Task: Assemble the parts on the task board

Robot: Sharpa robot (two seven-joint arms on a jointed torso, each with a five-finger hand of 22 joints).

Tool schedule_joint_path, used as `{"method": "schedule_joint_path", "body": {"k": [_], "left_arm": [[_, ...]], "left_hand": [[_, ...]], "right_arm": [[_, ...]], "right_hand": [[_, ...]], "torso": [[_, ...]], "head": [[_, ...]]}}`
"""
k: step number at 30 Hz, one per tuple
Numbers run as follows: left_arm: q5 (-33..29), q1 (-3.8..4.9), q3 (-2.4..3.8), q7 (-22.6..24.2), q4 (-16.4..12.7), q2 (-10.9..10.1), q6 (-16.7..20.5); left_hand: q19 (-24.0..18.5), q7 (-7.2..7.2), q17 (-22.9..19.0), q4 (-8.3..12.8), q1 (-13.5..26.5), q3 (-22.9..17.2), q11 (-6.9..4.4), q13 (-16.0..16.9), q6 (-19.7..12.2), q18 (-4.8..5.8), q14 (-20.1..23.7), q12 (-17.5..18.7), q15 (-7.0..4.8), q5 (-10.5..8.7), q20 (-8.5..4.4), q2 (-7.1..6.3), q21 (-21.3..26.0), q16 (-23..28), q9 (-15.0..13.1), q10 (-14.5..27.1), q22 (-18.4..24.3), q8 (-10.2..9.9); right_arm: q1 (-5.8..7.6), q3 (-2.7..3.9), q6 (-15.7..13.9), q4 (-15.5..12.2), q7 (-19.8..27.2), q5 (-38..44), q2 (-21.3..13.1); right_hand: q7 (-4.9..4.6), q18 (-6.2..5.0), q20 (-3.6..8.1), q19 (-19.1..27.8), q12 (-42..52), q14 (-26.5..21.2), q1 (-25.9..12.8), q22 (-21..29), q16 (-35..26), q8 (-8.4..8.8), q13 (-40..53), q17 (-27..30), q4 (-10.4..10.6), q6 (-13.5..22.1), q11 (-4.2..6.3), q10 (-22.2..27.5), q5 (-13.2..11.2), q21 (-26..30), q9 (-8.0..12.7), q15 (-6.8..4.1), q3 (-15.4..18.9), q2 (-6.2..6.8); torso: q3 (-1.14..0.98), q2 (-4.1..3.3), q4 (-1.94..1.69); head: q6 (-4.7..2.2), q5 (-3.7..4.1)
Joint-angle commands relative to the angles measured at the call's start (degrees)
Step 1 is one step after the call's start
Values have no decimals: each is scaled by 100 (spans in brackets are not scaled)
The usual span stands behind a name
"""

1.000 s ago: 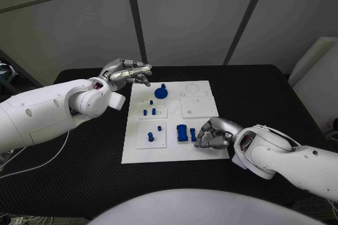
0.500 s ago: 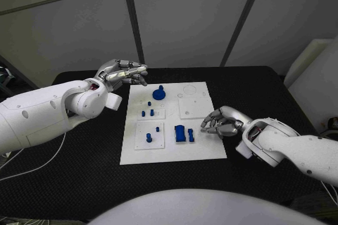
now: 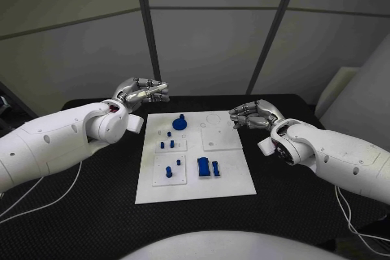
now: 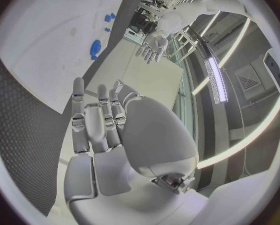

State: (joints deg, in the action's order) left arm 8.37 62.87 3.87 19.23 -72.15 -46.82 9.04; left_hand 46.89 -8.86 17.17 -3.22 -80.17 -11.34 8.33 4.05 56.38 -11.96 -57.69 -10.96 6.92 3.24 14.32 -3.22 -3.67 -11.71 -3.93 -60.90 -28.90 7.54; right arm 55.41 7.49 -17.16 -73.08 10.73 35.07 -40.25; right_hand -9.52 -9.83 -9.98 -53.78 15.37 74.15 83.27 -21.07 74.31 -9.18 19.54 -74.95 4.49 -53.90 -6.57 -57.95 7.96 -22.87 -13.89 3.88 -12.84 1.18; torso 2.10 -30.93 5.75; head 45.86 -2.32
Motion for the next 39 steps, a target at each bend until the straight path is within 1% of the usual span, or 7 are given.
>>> {"method": "schedule_joint_path", "body": {"k": [1,13,14,19,20,31,39], "left_arm": [[-365,-21,5,415,155,133,510],[-798,-99,7,754,475,553,1261],[-533,-95,3,427,439,501,860],[-553,-107,-23,470,289,482,1039],[-566,-114,-39,495,198,470,1147],[-748,-220,-273,873,-1134,297,2737],[-829,-267,-376,1039,-1721,221,3437]], "left_hand": [[-266,66,-157,-43,55,104,128,-29,-109,151,181,274,134,-19,92,32,31,372,19,107,267,-175],[-2454,157,-1181,-208,439,768,-132,-86,-917,518,1891,789,306,-27,242,245,115,864,45,1824,1696,-416],[-3102,377,-1717,322,2692,1134,-328,-405,-2309,671,3023,1096,2,-324,-262,322,367,1171,393,3055,2035,-754],[-3353,456,-1717,322,3550,1134,-419,-405,-2852,675,3478,1096,-103,-324,-460,322,367,1171,393,3571,2184,-754],[-3429,479,-1717,322,3787,1134,-833,-405,-3001,676,3601,1096,-135,-324,-508,322,367,1171,393,3705,2222,-754],[-3871,886,-1717,322,5320,1134,-833,-405,-3959,677,4381,1096,-692,-324,-856,322,367,1171,393,4571,2465,-754],[-4075,886,-1717,322,6043,1134,-833,-405,-4409,676,4758,1096,-692,-324,-1024,322,367,1171,393,4979,2890,-754]], "right_arm": [[26,79,-144,290,640,-725,142],[41,159,-22,736,882,-1067,489],[29,150,-65,682,610,-802,454],[59,91,-239,525,696,-981,395],[76,55,-344,431,747,-1089,359],[341,-478,-1904,-974,1516,-2693,-173],[462,-721,-2614,-1613,1866,-3423,-416]], "right_hand": [[-16,-58,-129,151,-353,-1303,-118,351,-1731,246,-542,-341,16,31,-92,33,-27,494,189,99,-148,129],[24,-71,-448,-31,-1122,-1738,-423,1398,-5389,553,-1596,615,-167,37,-206,-41,-20,1758,826,153,-59,105],[294,296,-13,1608,-1537,-3465,-2766,1586,-5939,918,-1954,2674,-449,1625,61,1739,-239,2287,977,-388,349,-118],[401,300,141,2167,-1537,-4041,-3645,1691,-6236,918,-1954,3422,-449,2215,146,2340,-333,2287,1389,-388,485,-118],[425,338,178,2306,-1537,-4187,-3845,2107,-6287,918,-1954,3598,-449,2352,168,2489,-353,2287,1389,-388,522,-118],[952,518,478,3426,-1537,-5364,-5476,2107,-6703,918,-1954,5019,-449,3460,657,3694,-796,2287,1389,-388,801,-118],[952,580,998,3942,-1537,-5906,-6228,2107,-6896,918,-1954,5671,-449,3967,657,4247,-796,2287,1389,-388,1284,-118]], "torso": [[13,122,-3],[-11,166,-66],[0,146,-22],[-29,123,-96],[-45,109,-141],[-203,-20,-557],[-210,-25,-575]], "head": [[-199,-62],[-541,-102],[-481,-127],[-571,-79],[-625,-50],[-1126,220],[-1148,232]]}}
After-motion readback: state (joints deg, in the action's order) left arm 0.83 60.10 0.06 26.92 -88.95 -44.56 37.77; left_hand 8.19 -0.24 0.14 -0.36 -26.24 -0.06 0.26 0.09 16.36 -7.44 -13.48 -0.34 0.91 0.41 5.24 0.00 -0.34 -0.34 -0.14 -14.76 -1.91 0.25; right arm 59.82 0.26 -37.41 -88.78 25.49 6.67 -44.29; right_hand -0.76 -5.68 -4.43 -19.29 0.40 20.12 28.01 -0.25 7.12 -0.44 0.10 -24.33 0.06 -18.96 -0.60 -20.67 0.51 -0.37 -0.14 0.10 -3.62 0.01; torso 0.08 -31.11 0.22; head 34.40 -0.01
